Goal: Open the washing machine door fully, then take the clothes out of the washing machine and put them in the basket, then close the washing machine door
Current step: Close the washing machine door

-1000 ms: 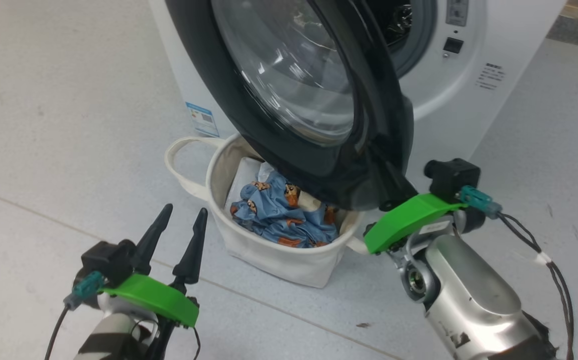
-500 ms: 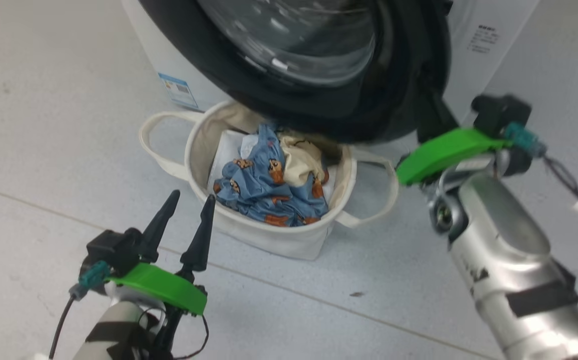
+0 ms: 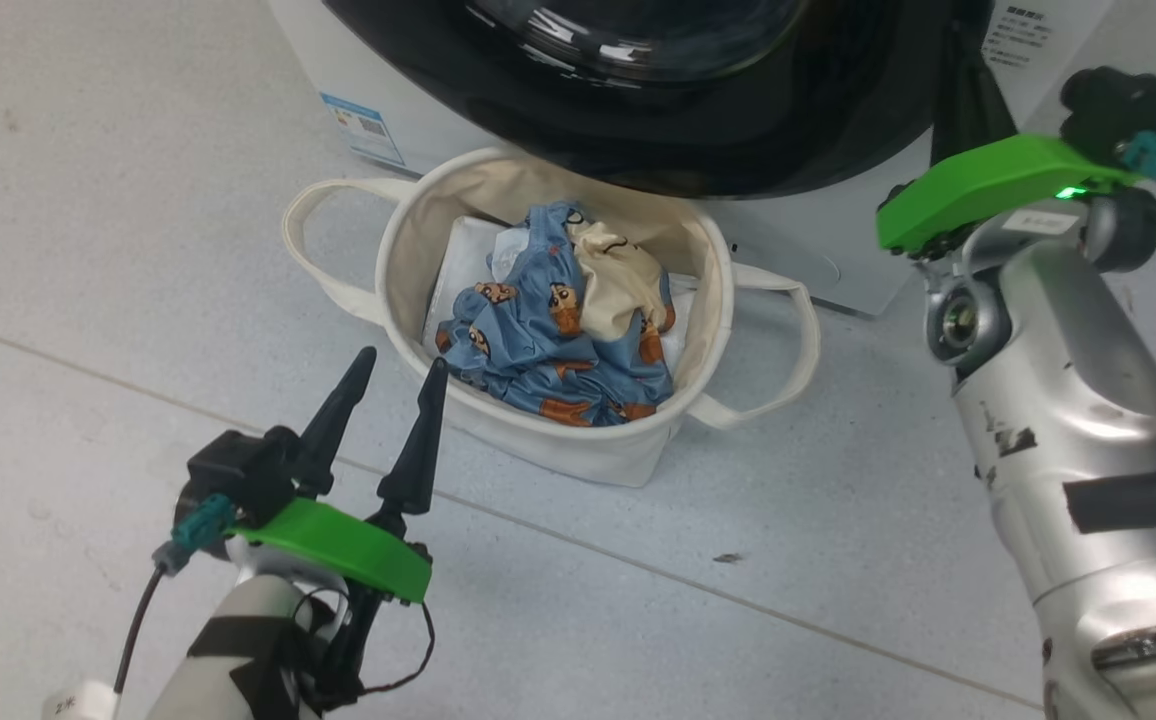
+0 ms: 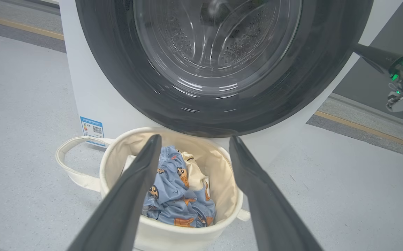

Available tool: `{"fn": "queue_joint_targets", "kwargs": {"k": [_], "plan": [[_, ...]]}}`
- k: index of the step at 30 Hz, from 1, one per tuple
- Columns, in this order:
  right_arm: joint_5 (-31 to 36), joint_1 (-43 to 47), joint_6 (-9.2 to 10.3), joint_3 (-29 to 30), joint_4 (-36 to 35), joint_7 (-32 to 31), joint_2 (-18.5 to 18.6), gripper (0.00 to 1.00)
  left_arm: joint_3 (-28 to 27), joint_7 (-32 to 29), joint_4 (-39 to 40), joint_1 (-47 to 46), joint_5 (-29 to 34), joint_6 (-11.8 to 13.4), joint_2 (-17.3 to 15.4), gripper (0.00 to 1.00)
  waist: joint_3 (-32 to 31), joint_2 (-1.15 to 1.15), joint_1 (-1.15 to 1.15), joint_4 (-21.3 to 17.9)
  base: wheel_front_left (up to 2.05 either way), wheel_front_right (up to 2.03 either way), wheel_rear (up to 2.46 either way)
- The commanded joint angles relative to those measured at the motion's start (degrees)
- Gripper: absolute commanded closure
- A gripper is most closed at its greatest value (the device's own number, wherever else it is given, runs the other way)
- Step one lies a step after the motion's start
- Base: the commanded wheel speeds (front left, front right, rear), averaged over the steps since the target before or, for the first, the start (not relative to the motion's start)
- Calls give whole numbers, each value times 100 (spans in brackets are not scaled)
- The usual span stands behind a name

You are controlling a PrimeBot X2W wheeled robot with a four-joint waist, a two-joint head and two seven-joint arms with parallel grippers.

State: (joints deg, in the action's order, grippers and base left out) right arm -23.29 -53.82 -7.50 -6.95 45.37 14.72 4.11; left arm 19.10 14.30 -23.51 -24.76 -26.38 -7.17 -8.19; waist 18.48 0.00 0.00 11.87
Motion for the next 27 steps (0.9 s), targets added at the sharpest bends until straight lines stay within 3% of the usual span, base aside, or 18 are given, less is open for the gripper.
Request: {"fn": "queue_joint_targets", "kwargs": {"k": [1, 13, 14, 15, 16, 21, 27], "plan": [[-2, -241, 1, -3, -131, 28, -32, 100, -227, 70, 153, -160, 55, -32, -85, 0, 15, 0, 0, 2, 0, 0, 0], [59, -603, 1, 210, 259, 28, 60, 100, -225, 70, 224, -228, 103, -32, -7, 0, 194, 0, 0, 33, 0, 0, 0], [86, -605, 1, 208, 252, 28, 66, 87, -235, 70, 229, -232, 103, -32, -3, 0, 202, 0, 0, 29, 0, 0, 0], [114, -594, 1, 213, 254, 28, 68, 20, -248, 70, 233, -232, 103, -32, -3, 0, 203, 0, 0, 22, 0, 0, 0], [142, -573, 1, 213, 250, 28, 66, 0, -265, 70, 237, -230, 104, -32, -6, 0, 196, 0, 0, 11, 0, 0, 0], [208, -250, 1, 135, 42, 28, 39, 0, -352, 70, 241, -140, 87, -32, -72, 0, 12, 0, 0, -77, 0, 0, 0], [274, 568, 1, -236, -564, 28, 64, 0, -581, 70, 314, 68, 33, -32, -378, 0, -418, 0, 0, -334, 0, 0, 0]]}}
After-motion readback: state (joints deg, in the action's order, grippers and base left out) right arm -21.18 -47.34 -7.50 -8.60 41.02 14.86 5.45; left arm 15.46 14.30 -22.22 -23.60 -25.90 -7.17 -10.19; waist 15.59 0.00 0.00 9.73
